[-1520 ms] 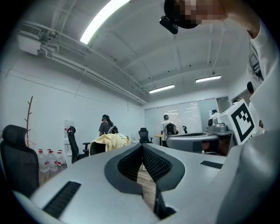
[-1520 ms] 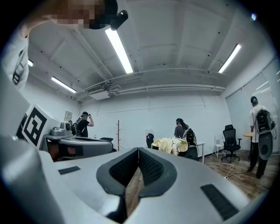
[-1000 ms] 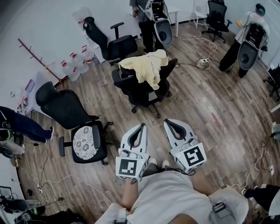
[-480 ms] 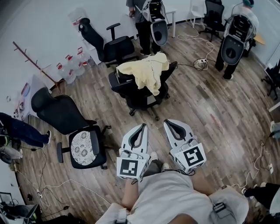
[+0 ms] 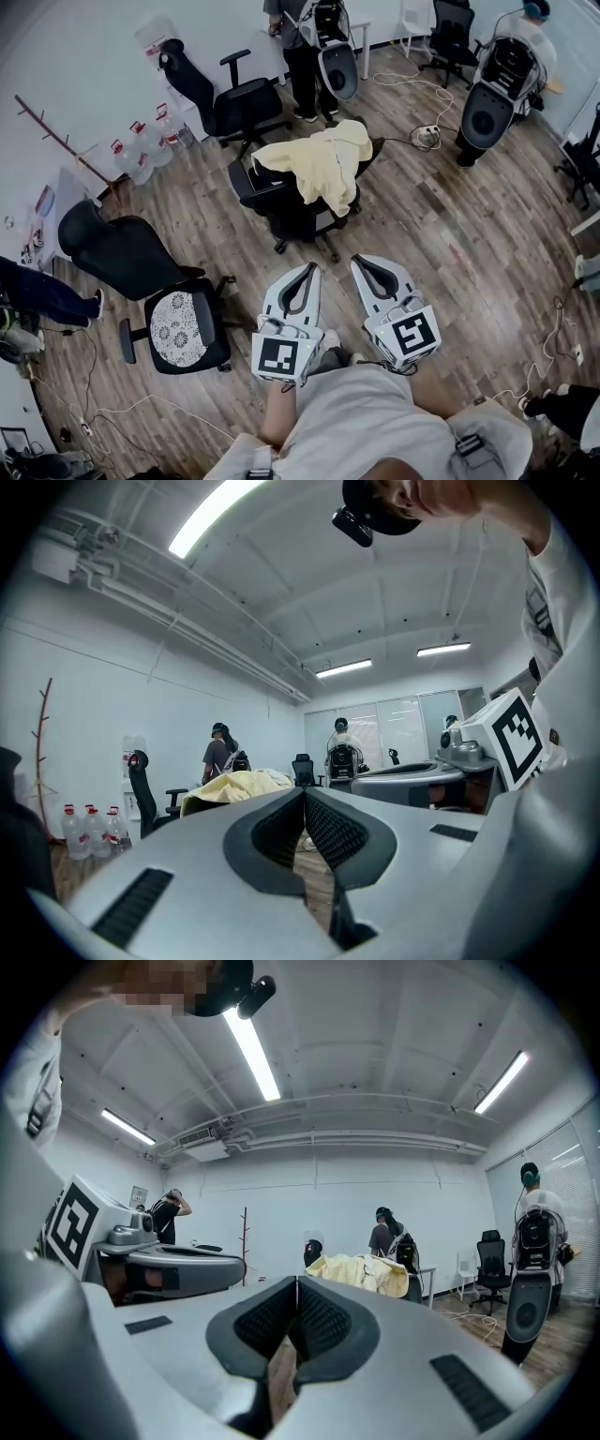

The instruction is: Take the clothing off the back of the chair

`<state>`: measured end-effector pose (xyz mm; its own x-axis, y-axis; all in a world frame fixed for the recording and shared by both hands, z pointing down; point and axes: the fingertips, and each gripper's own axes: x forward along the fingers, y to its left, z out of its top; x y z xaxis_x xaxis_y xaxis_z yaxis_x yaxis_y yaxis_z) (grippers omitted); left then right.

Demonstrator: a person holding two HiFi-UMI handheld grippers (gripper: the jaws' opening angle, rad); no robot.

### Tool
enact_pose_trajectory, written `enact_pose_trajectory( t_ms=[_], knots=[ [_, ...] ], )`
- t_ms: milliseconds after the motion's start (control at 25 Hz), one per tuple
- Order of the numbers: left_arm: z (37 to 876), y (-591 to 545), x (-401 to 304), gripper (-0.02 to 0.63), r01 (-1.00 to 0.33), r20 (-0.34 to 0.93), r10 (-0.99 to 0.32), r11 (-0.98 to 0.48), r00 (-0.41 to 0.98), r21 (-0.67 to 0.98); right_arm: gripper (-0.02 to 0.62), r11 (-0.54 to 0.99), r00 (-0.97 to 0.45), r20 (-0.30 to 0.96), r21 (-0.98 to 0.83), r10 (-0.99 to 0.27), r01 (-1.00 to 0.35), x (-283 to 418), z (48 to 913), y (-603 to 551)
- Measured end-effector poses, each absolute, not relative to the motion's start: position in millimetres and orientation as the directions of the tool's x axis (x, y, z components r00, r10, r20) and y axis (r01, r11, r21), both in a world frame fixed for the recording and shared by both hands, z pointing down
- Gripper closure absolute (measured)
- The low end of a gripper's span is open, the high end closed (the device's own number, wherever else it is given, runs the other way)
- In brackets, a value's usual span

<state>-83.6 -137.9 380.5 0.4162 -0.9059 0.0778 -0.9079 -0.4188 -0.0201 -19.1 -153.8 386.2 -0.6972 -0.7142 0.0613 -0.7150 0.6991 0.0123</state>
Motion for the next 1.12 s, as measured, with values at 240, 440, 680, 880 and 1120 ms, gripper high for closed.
enact_pose_trajectory(
  t_ms=[240,440,680,880,1120],
  knots=[
    [382,-157,-97,0.588,-0.893,0.078,-0.891,-0.450,0.448,-0.014,0.574,0.677,-0.675,0.068,0.020,-0.735,-0.736,-34,387,-168],
    [388,-169,-103,0.588,-0.880,0.090,-0.877,-0.474,0.472,-0.010,0.574,0.646,-0.643,0.078,0.028,-0.762,-0.763,-37,392,-180],
    [393,-187,-108,0.588,-0.873,0.098,-0.869,-0.487,0.485,0.003,0.574,0.613,-0.607,0.105,0.032,-0.788,-0.790,-38,398,-195],
    [397,-200,-105,0.587,-0.872,0.114,-0.866,-0.490,0.487,0.004,0.574,0.615,-0.608,0.114,0.038,-0.786,-0.787,-37,400,-206],
    [400,-221,-103,0.586,-0.880,0.126,-0.873,-0.475,0.471,-0.002,0.572,0.633,-0.625,0.117,0.041,-0.772,-0.773,-34,403,-229]
  ],
)
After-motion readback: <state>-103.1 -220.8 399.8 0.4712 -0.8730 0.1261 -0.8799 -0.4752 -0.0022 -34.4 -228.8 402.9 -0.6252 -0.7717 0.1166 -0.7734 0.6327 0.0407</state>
